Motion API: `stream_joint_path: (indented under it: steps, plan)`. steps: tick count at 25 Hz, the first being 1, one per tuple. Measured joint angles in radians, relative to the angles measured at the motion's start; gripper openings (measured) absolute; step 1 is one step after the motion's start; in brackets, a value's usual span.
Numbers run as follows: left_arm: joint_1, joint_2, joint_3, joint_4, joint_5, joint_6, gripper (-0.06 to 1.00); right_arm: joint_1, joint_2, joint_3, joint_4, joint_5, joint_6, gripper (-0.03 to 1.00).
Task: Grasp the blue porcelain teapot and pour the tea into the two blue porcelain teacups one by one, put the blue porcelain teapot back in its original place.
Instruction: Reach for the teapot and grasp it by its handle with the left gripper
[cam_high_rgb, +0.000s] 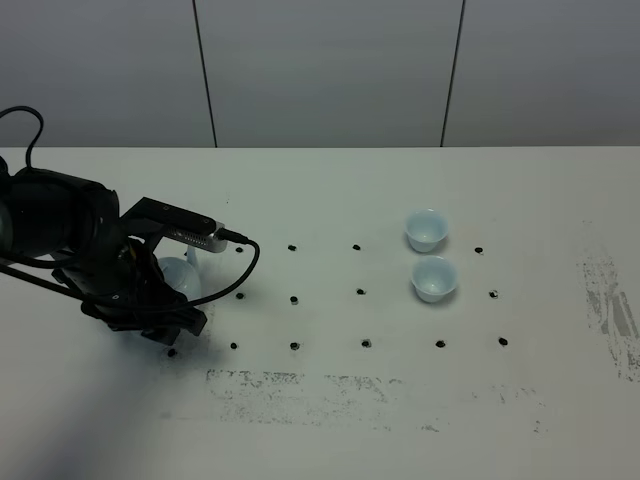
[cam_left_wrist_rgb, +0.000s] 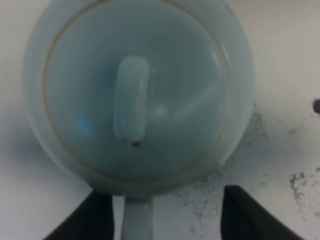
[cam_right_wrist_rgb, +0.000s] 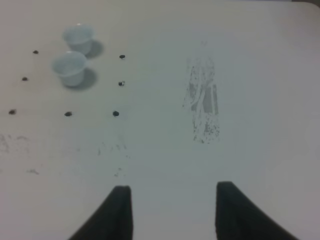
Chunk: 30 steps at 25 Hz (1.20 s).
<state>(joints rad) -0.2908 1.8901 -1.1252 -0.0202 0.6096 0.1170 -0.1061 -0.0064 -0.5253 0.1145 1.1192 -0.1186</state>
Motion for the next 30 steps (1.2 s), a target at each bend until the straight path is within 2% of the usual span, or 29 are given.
stream_joint_path:
  steps: [3, 5, 7, 30]
  plan:
    - [0.000, 0.001, 0.000, 0.000, 0.000, 0.000, 0.28, 0.000, 0.000, 0.000, 0.000, 0.000, 0.000, 0.37]
    - [0.000, 0.001, 0.000, 0.002, 0.000, -0.002, 0.13, 0.000, 0.000, 0.000, 0.000, 0.000, 0.000, 0.37]
    - [0.000, 0.001, 0.000, 0.005, -0.006, -0.002, 0.05, 0.000, 0.000, 0.000, 0.000, 0.000, 0.000, 0.37]
    - [0.000, -0.012, 0.000, 0.005, -0.063, 0.129, 0.04, 0.000, 0.000, 0.000, 0.000, 0.000, 0.000, 0.37]
